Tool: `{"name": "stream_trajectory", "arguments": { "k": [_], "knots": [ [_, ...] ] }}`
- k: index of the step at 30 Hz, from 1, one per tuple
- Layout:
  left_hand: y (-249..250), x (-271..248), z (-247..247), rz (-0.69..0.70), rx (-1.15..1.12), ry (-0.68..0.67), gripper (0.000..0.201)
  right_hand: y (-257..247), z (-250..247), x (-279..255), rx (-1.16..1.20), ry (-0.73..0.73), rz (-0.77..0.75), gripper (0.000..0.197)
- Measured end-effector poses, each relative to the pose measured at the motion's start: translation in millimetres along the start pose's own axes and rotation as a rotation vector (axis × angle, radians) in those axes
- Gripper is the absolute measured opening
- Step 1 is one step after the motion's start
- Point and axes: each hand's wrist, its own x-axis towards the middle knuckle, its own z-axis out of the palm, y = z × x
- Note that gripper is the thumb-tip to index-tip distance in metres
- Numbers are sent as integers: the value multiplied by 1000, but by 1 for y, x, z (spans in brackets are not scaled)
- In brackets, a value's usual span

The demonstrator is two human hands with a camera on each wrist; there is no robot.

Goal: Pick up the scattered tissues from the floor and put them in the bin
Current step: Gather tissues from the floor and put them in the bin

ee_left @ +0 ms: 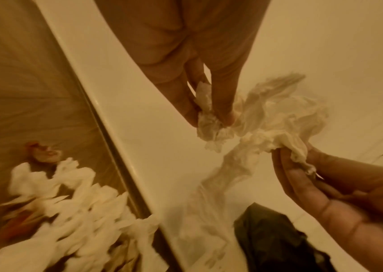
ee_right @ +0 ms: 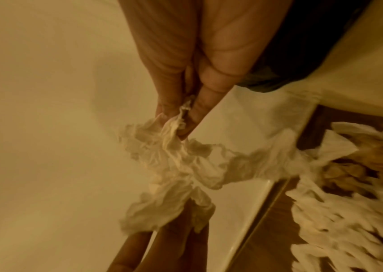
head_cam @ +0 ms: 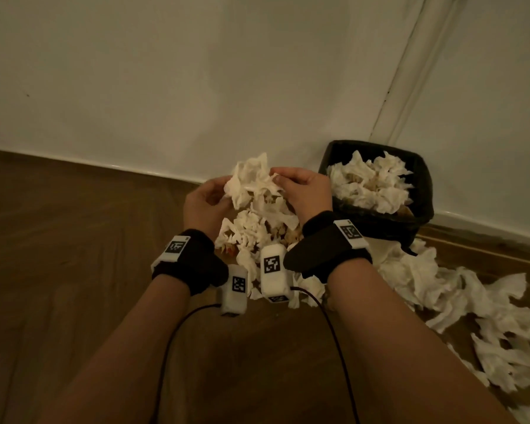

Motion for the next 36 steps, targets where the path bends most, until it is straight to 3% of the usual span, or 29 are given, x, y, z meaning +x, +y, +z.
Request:
{"name": "stream_trajectory", "arguments": {
  "k": [13,20,23,27,31,33,36],
  "knots": [
    [96,8,54,270,-167,-43,32,-83,-42,8,213,111,-193,16],
    [106,5,91,284,-215,-92,35,-94,-87,7,209,202,-204,22],
    [100,3,104,244,-158,-100,31,-87,-111,7,117,308,-172,19],
    [82,1,121,182,23,-64,23,-67,-146,6,34,490,-16,14],
    [70,-3,142,283,315,-118,27,-49,-171,5,-286,643,35,18],
    [66,-8,151,350,435,-220,31,-47,-173,5,-486,654,27,18],
    [58,-12,169,369,571,-387,26,-43,-168,5,-832,518,14,26]
  ]
}}
